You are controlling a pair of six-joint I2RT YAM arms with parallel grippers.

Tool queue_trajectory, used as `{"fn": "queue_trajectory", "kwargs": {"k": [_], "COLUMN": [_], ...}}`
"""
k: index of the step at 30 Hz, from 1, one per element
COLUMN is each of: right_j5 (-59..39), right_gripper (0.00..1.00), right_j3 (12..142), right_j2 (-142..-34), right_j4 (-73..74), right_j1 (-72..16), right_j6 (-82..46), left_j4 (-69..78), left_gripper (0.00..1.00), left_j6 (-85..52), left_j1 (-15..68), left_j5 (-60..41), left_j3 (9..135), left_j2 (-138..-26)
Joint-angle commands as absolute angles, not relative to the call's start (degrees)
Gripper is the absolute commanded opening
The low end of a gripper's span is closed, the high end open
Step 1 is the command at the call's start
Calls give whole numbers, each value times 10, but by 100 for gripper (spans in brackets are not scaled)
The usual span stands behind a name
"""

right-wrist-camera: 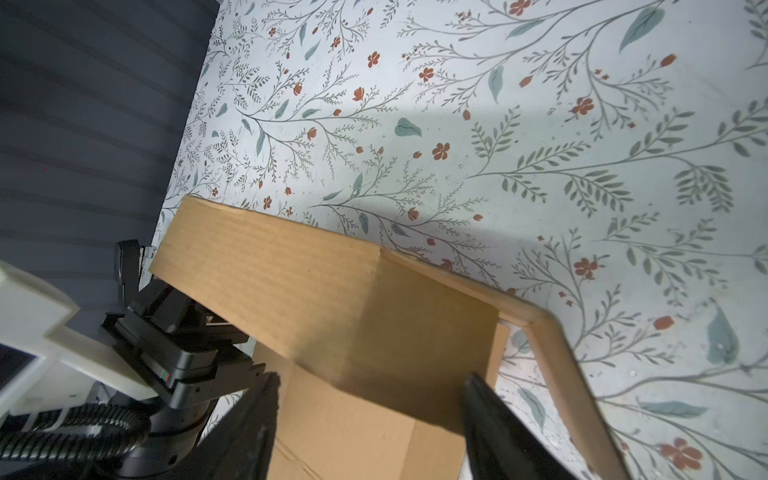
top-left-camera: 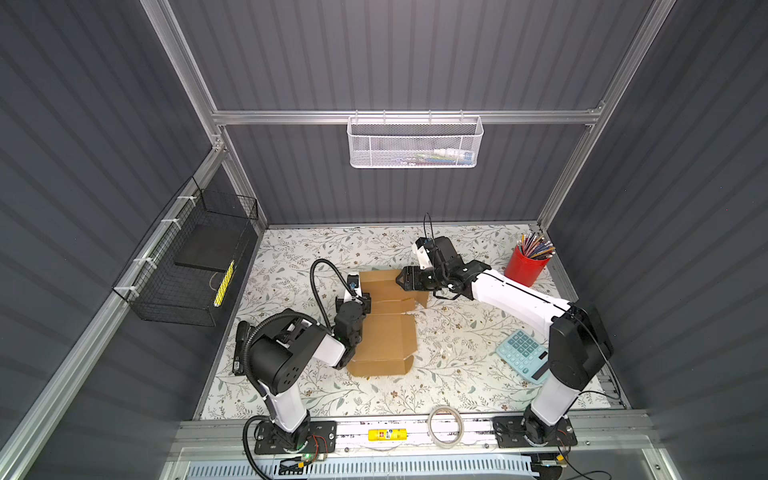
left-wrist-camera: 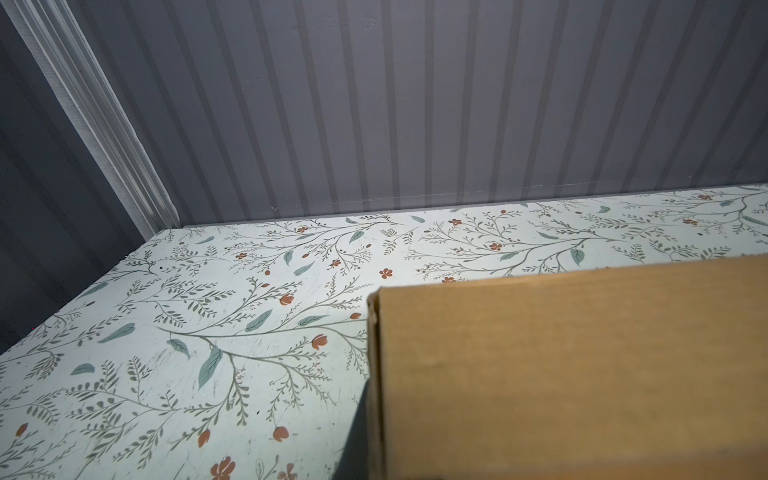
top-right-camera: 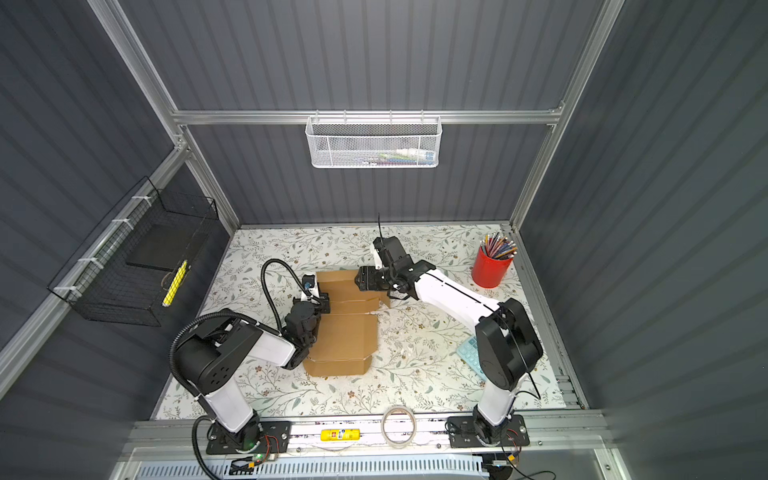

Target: Fold the paper box

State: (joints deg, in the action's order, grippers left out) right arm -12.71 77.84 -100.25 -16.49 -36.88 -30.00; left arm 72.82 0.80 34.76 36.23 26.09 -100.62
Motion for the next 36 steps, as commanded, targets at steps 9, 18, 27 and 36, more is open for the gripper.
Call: {"fn": "queue_trajectory", "kwargs": {"k": [9, 18, 27, 36], "right_j5": [-171, -180, -174, -151], "right_gripper": [66, 62, 63, 67], "right_j3": [817, 828, 836, 792], "right_j2": [-1044, -1061, -1066, -1032], "right_j4": [-120, -100, -99, -105], "right_j1": [-377, -388, -390, -387], "right_j6": [-331, -350, -352, -341], "left_j4": [706, 705, 703, 699], "left_gripper": [0, 0, 0, 0], "left_j6": [2, -4, -5, -6], "left_j1": [344, 344, 345, 344], "left_j5": [352, 343, 348, 373], "left_j3": [271, 271, 271, 267], "left_j2": [-1018, -1018, -1018, -1008]}}
